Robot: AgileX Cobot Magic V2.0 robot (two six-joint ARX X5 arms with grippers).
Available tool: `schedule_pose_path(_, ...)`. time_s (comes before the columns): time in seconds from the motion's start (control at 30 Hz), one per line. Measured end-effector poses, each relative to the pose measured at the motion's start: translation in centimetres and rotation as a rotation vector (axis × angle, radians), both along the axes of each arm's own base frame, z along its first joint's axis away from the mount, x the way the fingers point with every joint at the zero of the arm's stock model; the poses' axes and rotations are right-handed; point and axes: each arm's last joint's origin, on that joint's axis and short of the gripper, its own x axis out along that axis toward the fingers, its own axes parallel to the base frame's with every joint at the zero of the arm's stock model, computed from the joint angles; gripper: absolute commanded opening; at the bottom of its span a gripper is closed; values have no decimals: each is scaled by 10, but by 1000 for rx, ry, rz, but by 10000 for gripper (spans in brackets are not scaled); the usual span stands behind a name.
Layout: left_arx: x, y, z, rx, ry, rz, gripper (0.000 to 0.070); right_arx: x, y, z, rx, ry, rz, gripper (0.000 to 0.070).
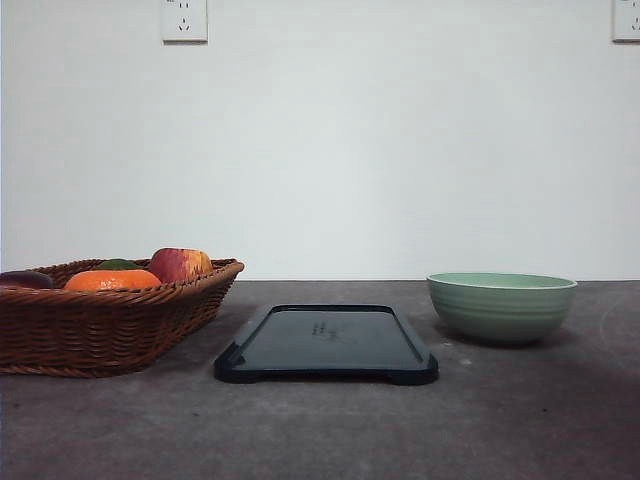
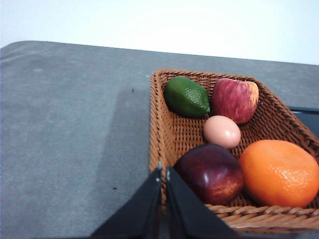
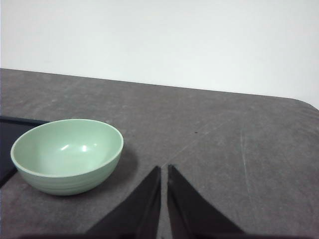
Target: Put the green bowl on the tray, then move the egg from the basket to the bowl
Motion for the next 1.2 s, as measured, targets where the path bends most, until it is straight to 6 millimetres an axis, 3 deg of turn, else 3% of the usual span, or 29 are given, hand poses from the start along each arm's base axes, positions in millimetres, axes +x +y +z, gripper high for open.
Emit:
schedule_pose_path(0.43,0,0,0,-358,21,54,0,0,0,7,69,-68,-6,7)
schedule_pose_path(0.73,1,0,10,-631,-58,59,0,0,0,10,407,-80,11,6)
schedule_pose_path(0.97,1,-1,22,-629,-159,0,0,-1,0,10,506,-52,20,6)
schedule_pose_path(1.07,-1,-1,29,-560,-170,-5,1,-2,1,21,499,-49,57,6)
schedule_pose_path(1.2,-6,-1,55,-469,-200,-14,1,-4,2,40,482,-47,98,6)
